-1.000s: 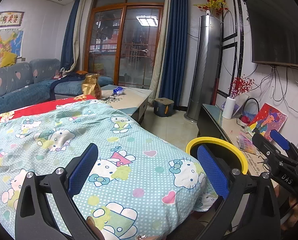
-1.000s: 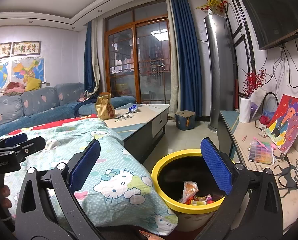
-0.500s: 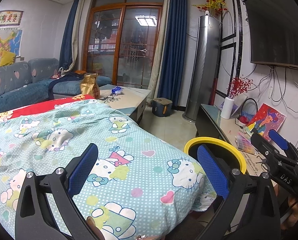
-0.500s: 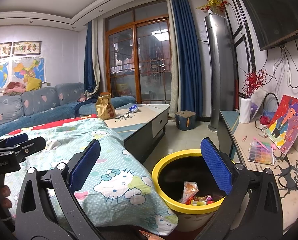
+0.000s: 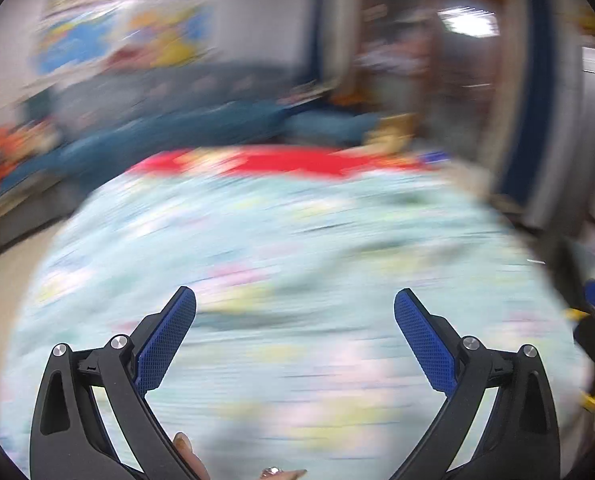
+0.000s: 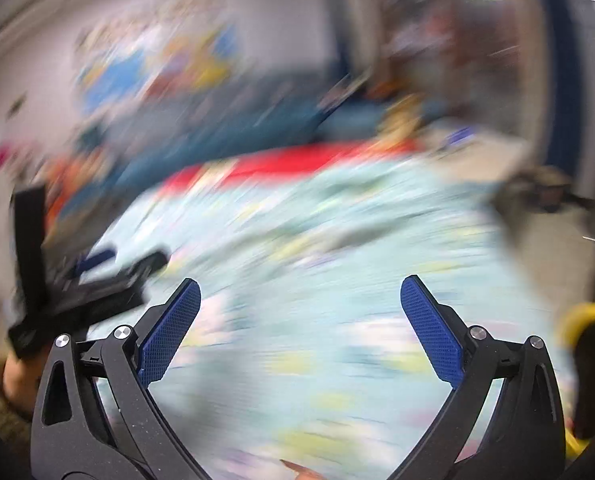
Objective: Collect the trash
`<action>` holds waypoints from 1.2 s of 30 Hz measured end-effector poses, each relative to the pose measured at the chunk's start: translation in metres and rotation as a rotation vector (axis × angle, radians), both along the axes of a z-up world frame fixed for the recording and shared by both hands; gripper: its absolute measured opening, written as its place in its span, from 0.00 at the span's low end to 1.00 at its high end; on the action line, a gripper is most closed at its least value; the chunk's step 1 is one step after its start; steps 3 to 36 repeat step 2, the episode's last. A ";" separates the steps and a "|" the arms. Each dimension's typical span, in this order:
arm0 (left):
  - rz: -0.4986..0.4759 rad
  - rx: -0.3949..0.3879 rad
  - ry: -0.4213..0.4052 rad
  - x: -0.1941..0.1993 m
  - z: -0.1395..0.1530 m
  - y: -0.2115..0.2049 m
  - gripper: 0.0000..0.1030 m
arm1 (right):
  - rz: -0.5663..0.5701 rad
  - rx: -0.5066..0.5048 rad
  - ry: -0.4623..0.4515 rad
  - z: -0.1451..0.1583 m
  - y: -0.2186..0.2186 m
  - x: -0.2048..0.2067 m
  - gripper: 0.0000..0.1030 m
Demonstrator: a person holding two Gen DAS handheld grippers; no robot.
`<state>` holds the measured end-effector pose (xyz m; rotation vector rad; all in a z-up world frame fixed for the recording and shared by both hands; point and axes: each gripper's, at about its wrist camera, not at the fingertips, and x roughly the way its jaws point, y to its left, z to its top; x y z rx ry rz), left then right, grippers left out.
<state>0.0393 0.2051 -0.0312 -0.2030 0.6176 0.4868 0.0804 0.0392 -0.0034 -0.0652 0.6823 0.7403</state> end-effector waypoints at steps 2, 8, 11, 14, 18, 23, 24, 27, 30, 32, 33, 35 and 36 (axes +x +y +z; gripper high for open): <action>0.163 -0.015 0.092 -0.010 -0.020 0.058 0.94 | 0.153 -0.057 0.112 -0.022 0.077 0.008 0.90; 0.163 -0.015 0.092 -0.010 -0.020 0.058 0.94 | 0.153 -0.057 0.112 -0.022 0.077 0.008 0.90; 0.163 -0.015 0.092 -0.010 -0.020 0.058 0.94 | 0.153 -0.057 0.112 -0.022 0.077 0.008 0.90; 0.163 -0.015 0.092 -0.010 -0.020 0.058 0.94 | 0.153 -0.057 0.112 -0.022 0.077 0.008 0.90; 0.163 -0.015 0.092 -0.010 -0.020 0.058 0.94 | 0.153 -0.057 0.112 -0.022 0.077 0.008 0.90; 0.163 -0.015 0.092 -0.010 -0.020 0.058 0.94 | 0.153 -0.057 0.112 -0.022 0.077 0.008 0.90; 0.163 -0.015 0.092 -0.010 -0.020 0.058 0.94 | 0.153 -0.057 0.112 -0.022 0.077 0.008 0.90; 0.163 -0.015 0.092 -0.010 -0.020 0.058 0.94 | 0.153 -0.057 0.112 -0.022 0.077 0.008 0.90; 0.163 -0.015 0.092 -0.010 -0.020 0.058 0.94 | 0.153 -0.057 0.112 -0.022 0.077 0.008 0.90; 0.163 -0.015 0.092 -0.010 -0.020 0.058 0.94 | 0.153 -0.057 0.112 -0.022 0.077 0.008 0.90; 0.163 -0.015 0.092 -0.010 -0.020 0.058 0.94 | 0.153 -0.057 0.112 -0.022 0.077 0.008 0.90; 0.163 -0.015 0.092 -0.010 -0.020 0.058 0.94 | 0.153 -0.057 0.112 -0.022 0.077 0.008 0.90; 0.163 -0.015 0.092 -0.010 -0.020 0.058 0.94 | 0.153 -0.057 0.112 -0.022 0.077 0.008 0.90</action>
